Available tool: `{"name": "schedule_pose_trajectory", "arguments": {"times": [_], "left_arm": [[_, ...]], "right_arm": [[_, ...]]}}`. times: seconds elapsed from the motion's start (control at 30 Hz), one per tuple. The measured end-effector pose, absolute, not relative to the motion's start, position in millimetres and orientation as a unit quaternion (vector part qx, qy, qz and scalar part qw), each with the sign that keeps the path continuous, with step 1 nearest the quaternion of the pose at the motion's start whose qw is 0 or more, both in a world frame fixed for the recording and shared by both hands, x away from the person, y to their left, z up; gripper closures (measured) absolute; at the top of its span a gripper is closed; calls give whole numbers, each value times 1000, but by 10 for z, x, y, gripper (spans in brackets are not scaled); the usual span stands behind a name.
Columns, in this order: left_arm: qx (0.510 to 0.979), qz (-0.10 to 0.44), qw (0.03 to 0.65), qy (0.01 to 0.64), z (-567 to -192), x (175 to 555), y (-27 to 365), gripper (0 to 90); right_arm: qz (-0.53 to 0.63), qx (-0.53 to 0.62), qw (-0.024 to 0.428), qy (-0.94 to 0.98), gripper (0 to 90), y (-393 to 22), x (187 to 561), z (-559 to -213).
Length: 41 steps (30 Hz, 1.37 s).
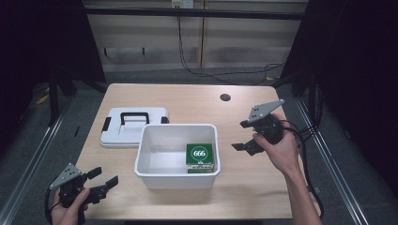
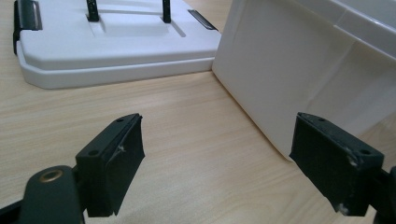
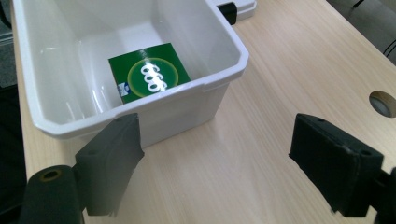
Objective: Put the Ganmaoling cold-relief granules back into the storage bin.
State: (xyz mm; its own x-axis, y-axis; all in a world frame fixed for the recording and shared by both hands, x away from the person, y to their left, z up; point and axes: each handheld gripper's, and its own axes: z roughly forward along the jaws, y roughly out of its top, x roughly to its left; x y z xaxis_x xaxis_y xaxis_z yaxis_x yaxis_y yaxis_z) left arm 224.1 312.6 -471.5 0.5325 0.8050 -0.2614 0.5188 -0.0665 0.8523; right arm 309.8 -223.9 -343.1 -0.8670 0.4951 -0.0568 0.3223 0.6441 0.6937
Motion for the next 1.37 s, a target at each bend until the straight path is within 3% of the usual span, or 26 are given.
{"name": "schedule_pose_trajectory", "arguments": {"times": [0.8, 0.93, 1.37], "left_arm": [[714, 141, 504, 465, -4721, 2246, 3133, 168], [715, 143, 505, 463, -4717, 2249, 3135, 168], [714, 144, 506, 462, -4708, 2244, 3140, 168]], "right_arm": [[375, 297, 162, 863, 163, -2818, 2723, -3732], [361, 333, 193, 850, 152, -2942, 2653, -3876], [382, 373, 179, 826, 155, -3193, 2610, -4164]]}}
